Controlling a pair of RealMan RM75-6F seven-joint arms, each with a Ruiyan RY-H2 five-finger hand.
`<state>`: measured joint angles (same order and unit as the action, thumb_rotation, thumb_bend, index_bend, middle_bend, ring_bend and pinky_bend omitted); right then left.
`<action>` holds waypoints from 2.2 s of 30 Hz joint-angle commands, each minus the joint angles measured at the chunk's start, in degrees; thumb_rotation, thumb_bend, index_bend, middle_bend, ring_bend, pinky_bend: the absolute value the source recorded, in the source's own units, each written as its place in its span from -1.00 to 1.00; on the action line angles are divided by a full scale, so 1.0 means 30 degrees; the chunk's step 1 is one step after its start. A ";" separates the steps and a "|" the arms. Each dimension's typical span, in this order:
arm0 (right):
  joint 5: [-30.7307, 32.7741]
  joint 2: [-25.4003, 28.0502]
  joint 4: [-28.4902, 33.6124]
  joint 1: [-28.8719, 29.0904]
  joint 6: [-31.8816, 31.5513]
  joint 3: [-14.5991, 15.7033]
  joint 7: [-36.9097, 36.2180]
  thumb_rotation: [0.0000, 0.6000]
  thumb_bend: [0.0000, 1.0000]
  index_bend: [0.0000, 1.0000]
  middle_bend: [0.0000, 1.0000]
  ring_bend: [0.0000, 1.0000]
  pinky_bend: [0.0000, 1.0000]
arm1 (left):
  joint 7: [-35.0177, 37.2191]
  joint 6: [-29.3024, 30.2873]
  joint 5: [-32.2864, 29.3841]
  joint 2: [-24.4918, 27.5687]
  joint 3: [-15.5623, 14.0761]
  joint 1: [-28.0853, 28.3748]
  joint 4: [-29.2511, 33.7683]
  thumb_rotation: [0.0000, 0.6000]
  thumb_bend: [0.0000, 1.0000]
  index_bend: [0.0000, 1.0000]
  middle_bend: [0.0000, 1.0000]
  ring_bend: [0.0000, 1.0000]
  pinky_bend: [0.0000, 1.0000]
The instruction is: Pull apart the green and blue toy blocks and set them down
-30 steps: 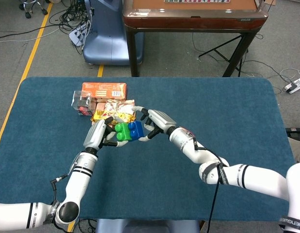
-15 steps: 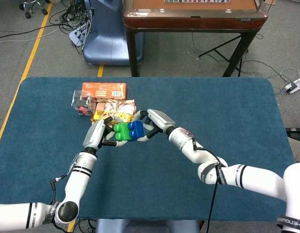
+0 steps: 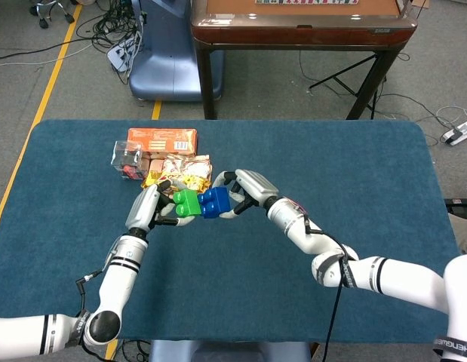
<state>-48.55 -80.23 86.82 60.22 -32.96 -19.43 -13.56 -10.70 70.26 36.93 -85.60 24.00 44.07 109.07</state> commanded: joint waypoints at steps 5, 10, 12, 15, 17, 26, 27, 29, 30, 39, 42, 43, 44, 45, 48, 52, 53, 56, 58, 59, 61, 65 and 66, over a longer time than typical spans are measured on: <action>-0.0260 0.1115 0.0662 -0.0869 -0.0066 0.0790 0.0285 1.00 -0.50 0.51 1.00 1.00 1.00 | 0.0452 -0.0579 0.0005 0.0387 -0.0599 -0.0616 -0.0513 1.00 -0.66 0.33 1.00 0.93 1.00; -0.0670 0.1873 0.0963 -0.1239 0.0175 0.1863 0.1183 1.00 -0.51 0.51 1.00 1.00 1.00 | 0.0243 -0.2015 -0.0112 0.0746 -0.1734 -0.0833 -0.1053 1.00 -0.66 0.31 1.00 0.93 1.00; -0.0777 0.2156 0.1010 -0.1176 0.0507 0.2326 0.1688 1.00 -0.55 0.51 1.00 1.00 1.00 | -0.0074 -0.2702 -0.0202 0.0807 -0.2235 -0.0738 -0.1309 1.00 -0.66 0.28 1.00 0.93 1.00; -0.0886 0.2478 0.1000 -0.0943 0.0751 0.3119 0.2828 1.00 -0.66 0.37 1.00 1.00 1.00 | -0.1006 -0.3828 -0.0310 0.0847 -0.3155 -0.0360 -0.1777 1.00 -0.66 0.15 1.00 0.93 1.00; -0.0794 0.2658 0.1043 -0.0762 0.0793 0.3602 0.3591 1.00 -0.89 -0.03 1.00 1.00 1.00 | -0.1743 -0.4245 -0.0186 0.0757 -0.3730 -0.0076 -0.2109 1.00 -0.67 -0.14 1.00 0.91 1.00; -0.0267 0.3917 0.2515 -0.1047 -0.0565 0.4037 0.4676 1.00 -1.00 -1.00 0.90 1.00 1.00 | -0.3555 -0.3278 0.0598 0.0689 -0.4575 0.0205 -0.2278 1.00 -0.96 -1.00 1.00 0.87 1.00; -0.0322 0.4138 0.2709 -0.1173 -0.0745 0.4006 0.4646 1.00 -1.00 -1.00 0.88 1.00 1.00 | -0.3477 -0.3152 0.0643 0.0764 -0.4516 0.0136 -0.2218 1.00 -0.96 -1.00 1.00 0.87 1.00; -0.0538 0.4740 0.3210 -0.1535 -0.1125 0.3940 0.4502 1.00 -1.00 -1.00 0.82 1.00 1.00 | -0.3194 -0.2866 0.0711 0.0985 -0.4353 -0.0077 -0.2073 1.00 -0.96 -1.00 1.00 0.86 1.00; -0.0653 0.5018 0.3422 -0.1729 -0.1334 0.3910 0.4420 1.00 -1.00 -1.00 0.75 0.99 1.00 | -0.3089 -0.2783 0.0754 0.1139 -0.4321 -0.0179 -0.2016 1.00 -0.96 -1.00 1.00 0.85 1.00; -0.2314 0.8227 0.5140 -0.4323 -0.3686 0.3960 0.3457 1.00 -1.00 -1.00 0.24 0.52 0.79 | 0.0197 -0.0235 0.3165 0.2690 -0.3800 -0.2659 -0.2016 1.00 -0.96 -0.75 0.89 0.66 1.00; -0.3235 0.8920 0.5146 -0.5370 -0.4629 0.4130 0.3078 1.00 -1.00 -1.00 -0.06 0.15 0.39 | 0.1104 0.0490 0.3905 0.3517 -0.3754 -0.3571 -0.2341 1.00 -0.96 -0.66 0.68 0.47 0.96; -0.3557 0.9011 0.5058 -0.5713 -0.4990 0.4220 0.3008 1.00 -1.00 -1.00 -0.12 0.06 0.25 | 0.1235 0.0725 0.4137 0.3765 -0.3768 -0.3810 -0.2503 1.00 -0.96 -0.66 0.61 0.42 0.91; -0.4001 0.9051 0.4874 -0.6158 -0.5524 0.4408 0.3126 1.00 -1.00 -1.00 -0.24 -0.11 0.00 | 0.1287 0.1058 0.4520 0.4067 -0.3851 -0.4108 -0.2806 1.00 -0.96 -0.66 0.49 0.31 0.80; -0.4314 0.9063 0.4743 -0.6471 -0.5866 0.4597 0.3301 1.00 -1.00 -1.00 -0.32 -0.23 -0.17 | 0.1144 0.1382 0.4818 0.4258 -0.3968 -0.4321 -0.3115 1.00 -0.96 -0.65 0.35 0.17 0.67; -0.5205 0.8939 0.4308 -0.7517 -0.7218 0.5096 0.3914 1.00 -1.00 -1.00 -0.56 -0.55 -0.48 | 0.0302 0.2705 0.6056 0.4644 -0.4528 -0.5020 -0.4356 1.00 -0.96 -0.62 0.00 -0.17 0.30; -0.6353 0.8543 0.3465 -0.9069 -0.9523 0.5541 0.4563 1.00 -1.00 -0.97 -0.72 -0.69 -0.52 | 0.0623 0.3871 0.7428 0.5072 -0.5087 -0.6144 -0.6012 1.00 -0.96 -0.58 -0.27 -0.39 0.05; -0.6540 0.8462 0.3273 -0.9390 -0.9986 0.5614 0.4688 1.00 -1.00 -0.96 -0.75 -0.70 -0.52 | 0.0904 0.3976 0.7691 0.5211 -0.5214 -0.6405 -0.6378 1.00 -0.96 -0.57 -0.29 -0.41 0.01; -0.7216 0.8182 0.2573 -1.0416 -1.1408 0.5867 0.5038 1.00 -1.00 -0.92 -0.81 -0.72 -0.51 | 0.2110 0.4026 0.8597 0.5720 -0.5737 -0.7251 -0.7371 1.00 -0.96 -0.54 -0.31 -0.42 -0.03; -0.7496 0.8048 0.2224 -1.0996 -1.2107 0.5997 0.5171 1.00 -1.00 -0.87 -0.80 -0.72 -0.49 | 0.3290 0.3777 0.8925 0.6268 -0.6009 -0.7816 -0.7297 1.00 -0.96 -0.53 -0.31 -0.43 -0.03; -0.7636 0.7953 0.2051 -1.1383 -1.2538 0.6045 0.5080 1.00 -1.00 -0.83 -0.77 -0.72 -0.48 | 0.3873 0.3720 0.9186 0.6666 -0.6202 -0.8181 -0.7207 1.00 -0.96 -0.53 -0.32 -0.43 -0.04; -0.7879 0.7847 0.1820 -1.1959 -1.3115 0.6122 0.4732 1.00 -1.00 -0.75 -0.70 -0.72 -0.47 | 0.4404 0.3988 0.9721 0.7074 -0.6483 -0.8725 -0.7420 1.00 -0.96 -0.52 -0.32 -0.43 -0.04; -0.8470 0.7679 0.1191 -1.3103 -1.4117 0.6368 0.4256 1.00 -1.00 -0.64 -0.62 -0.72 -0.47 | 0.4444 0.5007 1.0781 0.7165 -0.7097 -0.9886 -0.8542 1.00 -0.96 -0.50 -0.32 -0.44 -0.05; -0.8601 0.7648 0.1092 -1.3308 -1.4305 0.6406 0.4199 1.00 -1.00 -0.63 -0.61 -0.72 -0.47 | 0.4386 0.5154 1.1007 0.7130 -0.7243 -1.0092 -0.8764 1.00 -0.96 -0.49 -0.32 -0.44 -0.05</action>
<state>-73.61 -56.96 90.80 21.17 -75.07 -0.60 -0.47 2.42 84.53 68.50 -64.54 3.48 15.14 84.30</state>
